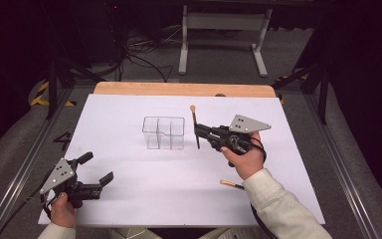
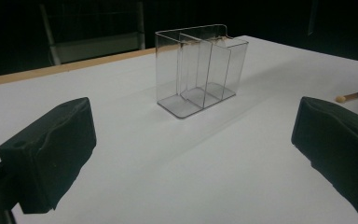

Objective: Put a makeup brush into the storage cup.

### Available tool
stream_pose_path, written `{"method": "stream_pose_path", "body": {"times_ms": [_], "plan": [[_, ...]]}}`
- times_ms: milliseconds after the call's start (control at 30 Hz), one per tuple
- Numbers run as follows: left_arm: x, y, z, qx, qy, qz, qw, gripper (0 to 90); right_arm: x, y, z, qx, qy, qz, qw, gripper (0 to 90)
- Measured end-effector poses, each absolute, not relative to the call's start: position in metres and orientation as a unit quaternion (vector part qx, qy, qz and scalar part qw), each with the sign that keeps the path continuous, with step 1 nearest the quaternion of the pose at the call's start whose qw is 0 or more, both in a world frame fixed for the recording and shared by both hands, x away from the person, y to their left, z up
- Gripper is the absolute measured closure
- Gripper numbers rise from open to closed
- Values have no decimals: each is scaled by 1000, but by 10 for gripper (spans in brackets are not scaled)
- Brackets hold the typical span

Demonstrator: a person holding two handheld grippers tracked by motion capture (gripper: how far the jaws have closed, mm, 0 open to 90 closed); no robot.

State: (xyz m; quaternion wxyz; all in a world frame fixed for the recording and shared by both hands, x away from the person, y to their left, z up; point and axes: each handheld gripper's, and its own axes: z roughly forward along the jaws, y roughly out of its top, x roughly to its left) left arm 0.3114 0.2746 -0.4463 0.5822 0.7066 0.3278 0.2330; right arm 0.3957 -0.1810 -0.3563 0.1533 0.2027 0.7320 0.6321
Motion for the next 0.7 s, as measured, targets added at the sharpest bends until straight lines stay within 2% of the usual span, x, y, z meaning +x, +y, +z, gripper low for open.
{"method": "stream_pose_path", "body": {"times_ms": [700], "plan": [[311,275,-446,708,326,232,581,6,409,-146,-351,190,720,646,164,830]]}}
